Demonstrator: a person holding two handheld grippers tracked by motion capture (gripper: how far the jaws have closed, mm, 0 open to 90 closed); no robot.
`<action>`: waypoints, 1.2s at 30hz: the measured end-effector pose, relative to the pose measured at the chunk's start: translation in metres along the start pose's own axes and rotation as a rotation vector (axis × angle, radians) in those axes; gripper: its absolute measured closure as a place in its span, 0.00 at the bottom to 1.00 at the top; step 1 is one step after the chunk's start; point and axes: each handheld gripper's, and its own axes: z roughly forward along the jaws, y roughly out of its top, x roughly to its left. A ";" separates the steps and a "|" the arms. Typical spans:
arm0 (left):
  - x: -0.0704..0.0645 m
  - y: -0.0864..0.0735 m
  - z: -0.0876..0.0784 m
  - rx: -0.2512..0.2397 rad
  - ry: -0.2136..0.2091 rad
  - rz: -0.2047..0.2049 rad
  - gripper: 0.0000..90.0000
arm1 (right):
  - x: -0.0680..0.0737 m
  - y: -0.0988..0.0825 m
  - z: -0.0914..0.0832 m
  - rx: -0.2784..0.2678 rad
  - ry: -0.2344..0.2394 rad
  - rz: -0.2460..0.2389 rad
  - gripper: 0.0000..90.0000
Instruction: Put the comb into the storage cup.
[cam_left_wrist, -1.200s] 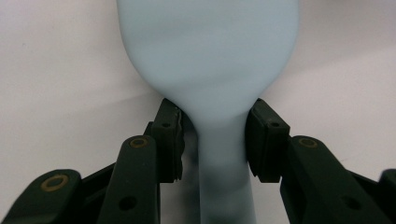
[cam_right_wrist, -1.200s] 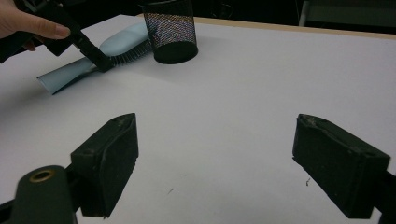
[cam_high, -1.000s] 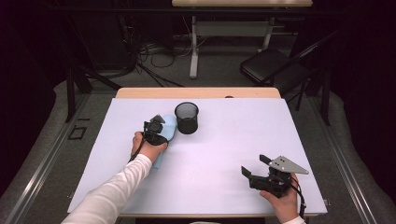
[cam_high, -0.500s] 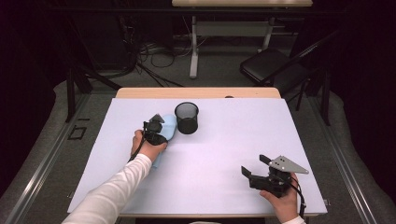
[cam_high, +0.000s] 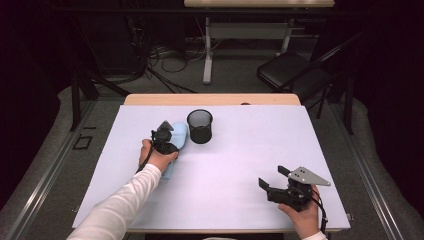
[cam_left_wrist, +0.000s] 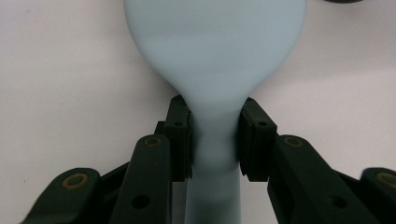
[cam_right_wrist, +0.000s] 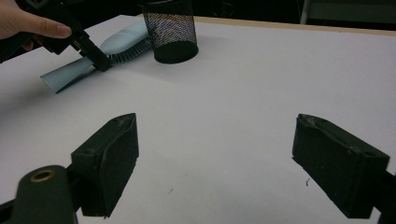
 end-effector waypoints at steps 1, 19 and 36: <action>0.000 0.000 0.000 0.000 0.001 0.000 0.77 | 0.000 0.000 0.000 0.000 0.000 -0.001 0.16; 0.000 0.000 -0.001 -0.022 -0.005 -0.010 0.77 | 0.000 0.000 -0.001 0.002 -0.001 -0.001 0.16; 0.008 0.002 -0.012 -0.077 -0.028 -0.016 0.77 | 0.000 0.000 -0.001 0.002 -0.002 -0.002 0.16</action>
